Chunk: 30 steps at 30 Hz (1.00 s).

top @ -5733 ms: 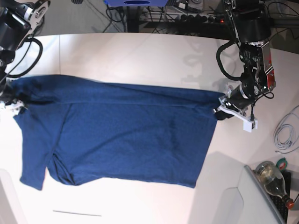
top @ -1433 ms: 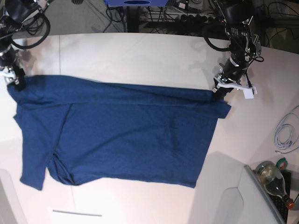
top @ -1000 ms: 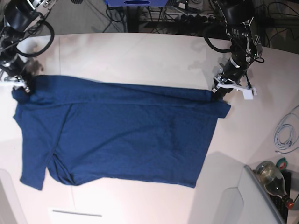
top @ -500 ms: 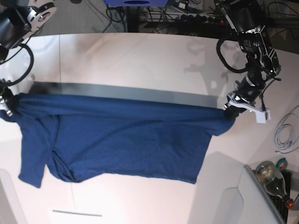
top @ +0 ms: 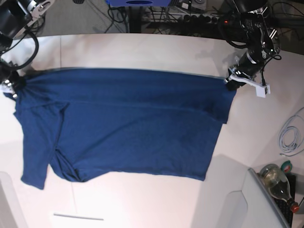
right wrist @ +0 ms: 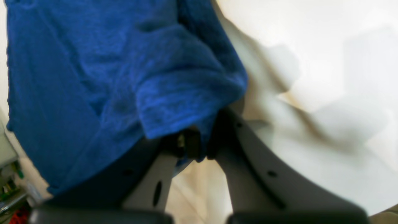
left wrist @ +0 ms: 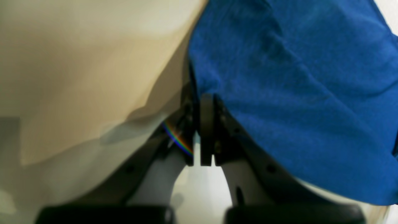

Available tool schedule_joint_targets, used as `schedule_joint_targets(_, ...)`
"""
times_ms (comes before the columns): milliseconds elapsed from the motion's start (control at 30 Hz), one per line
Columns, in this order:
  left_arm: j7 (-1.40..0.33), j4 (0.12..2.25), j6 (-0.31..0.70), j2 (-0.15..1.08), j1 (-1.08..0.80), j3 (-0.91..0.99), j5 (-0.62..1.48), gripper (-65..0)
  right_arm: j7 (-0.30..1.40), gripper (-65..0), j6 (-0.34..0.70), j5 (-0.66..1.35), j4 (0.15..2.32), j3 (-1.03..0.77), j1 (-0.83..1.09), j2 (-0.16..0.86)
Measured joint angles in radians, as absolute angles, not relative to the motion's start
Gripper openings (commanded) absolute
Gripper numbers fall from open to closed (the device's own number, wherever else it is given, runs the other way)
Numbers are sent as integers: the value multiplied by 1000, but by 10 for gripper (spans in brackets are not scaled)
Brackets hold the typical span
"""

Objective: Layout the t-shirt on the table in an organized manner, then fold the t-shirt properly
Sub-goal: 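Pull the shirt edge back with both grippers, unfolding it flat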

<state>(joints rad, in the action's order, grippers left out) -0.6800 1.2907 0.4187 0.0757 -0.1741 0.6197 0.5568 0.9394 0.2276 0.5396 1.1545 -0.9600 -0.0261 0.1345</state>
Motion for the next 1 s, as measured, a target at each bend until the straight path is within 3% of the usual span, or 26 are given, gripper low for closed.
schedule_joint_targets(500,-679,1362,433,97,-321,694,568,-650,912,-648,333,561,1180,-962,119,106)
schedule_joint_targets(700,-674,1371,449,103,-350,707,564,-650,926,-648,340,549,1299,-958,183,24)
schedule_joint_targets(1000,-682,1366,472,94,-366,739,560,-650,931,-648,337,539,1328,-958,200,22)
